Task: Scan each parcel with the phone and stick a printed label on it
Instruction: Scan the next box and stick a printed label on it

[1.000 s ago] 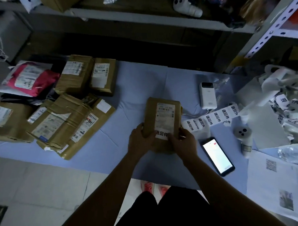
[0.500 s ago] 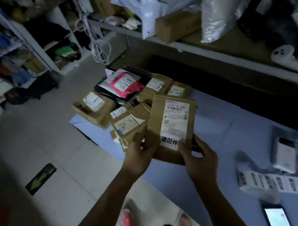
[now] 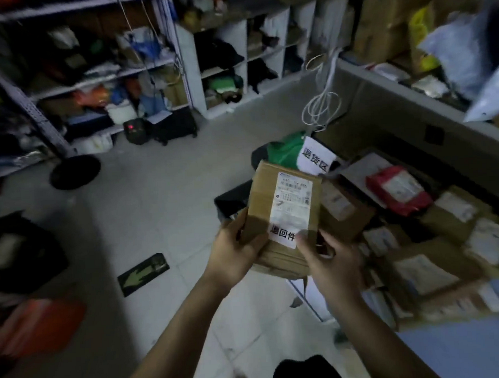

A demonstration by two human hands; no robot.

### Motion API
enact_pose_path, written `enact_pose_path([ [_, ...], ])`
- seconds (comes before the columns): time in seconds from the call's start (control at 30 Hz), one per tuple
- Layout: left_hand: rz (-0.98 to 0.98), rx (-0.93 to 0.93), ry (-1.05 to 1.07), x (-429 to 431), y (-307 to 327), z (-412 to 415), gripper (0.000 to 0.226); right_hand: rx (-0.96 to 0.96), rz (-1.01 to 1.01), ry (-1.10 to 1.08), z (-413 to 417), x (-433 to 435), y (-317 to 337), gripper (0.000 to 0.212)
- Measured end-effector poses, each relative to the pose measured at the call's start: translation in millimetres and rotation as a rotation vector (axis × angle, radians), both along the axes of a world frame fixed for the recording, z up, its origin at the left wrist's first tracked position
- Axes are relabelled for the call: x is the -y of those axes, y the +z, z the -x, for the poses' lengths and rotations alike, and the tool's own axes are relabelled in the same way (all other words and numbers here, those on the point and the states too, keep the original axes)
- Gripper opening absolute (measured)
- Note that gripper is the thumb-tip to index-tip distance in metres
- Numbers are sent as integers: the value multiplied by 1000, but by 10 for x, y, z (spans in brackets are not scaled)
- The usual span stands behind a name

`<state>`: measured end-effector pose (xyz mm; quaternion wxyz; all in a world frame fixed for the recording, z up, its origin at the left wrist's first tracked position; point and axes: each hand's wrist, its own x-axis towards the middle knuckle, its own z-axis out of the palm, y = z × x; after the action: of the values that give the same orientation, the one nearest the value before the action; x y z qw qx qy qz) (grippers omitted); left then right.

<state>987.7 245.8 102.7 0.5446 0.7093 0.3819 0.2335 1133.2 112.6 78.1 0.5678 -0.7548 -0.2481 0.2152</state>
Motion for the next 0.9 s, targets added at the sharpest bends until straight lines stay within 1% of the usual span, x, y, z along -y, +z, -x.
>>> enact_pose_path([
  [0.07,23,-88,-3,-498,-174,121,33,-20,55,25,137,-511,-244,3],
  [0.13,45,-163,-24,-1015,-374,166,32,-54,114,37,195,-996,-487,14],
  [0.2,74,-183,-32,-1553,-620,167,27,-89,157,46,192,-1486,-735,23],
  [0.27,107,-226,-43,-2055,-853,136,27,-143,189,58,170,-1986,-977,20],
  [0.33,120,-278,-63,-2539,-1079,76,28,-186,214,63,123,-2492,-1213,11],
  [0.37,129,-309,-71,-2779,-1186,35,32,-204,226,64,97,-2732,-1321,11],
  [0.43,161,-357,-89,-3264,-1410,-90,45,-263,260,35,27,-3157,-1524,19],
  [0.5,154,-411,-147,-3710,-1620,-249,53,-337,294,1,-70,-3516,-1681,25],
  [0.57,186,-451,-198,-4110,-1818,-461,58,-396,313,-53,-209,-3821,-1821,23],
  [0.67,247,-463,-297,-4625,-2106,-886,61,-418,347,-162,-528,-4233,-2019,9],
  [0.7,260,-469,-346,-4786,-2196,-1061,61,-430,356,-197,-656,-4364,-2104,10],
  [0.83,281,-429,-497,-5407,-2764,-1829,47,-505,346,-329,-1182,-4873,-2590,24],
  [0.9,266,-426,-595,-5642,-3192,-2287,48,-543,347,-426,-1487,-5068,-2933,32],
])
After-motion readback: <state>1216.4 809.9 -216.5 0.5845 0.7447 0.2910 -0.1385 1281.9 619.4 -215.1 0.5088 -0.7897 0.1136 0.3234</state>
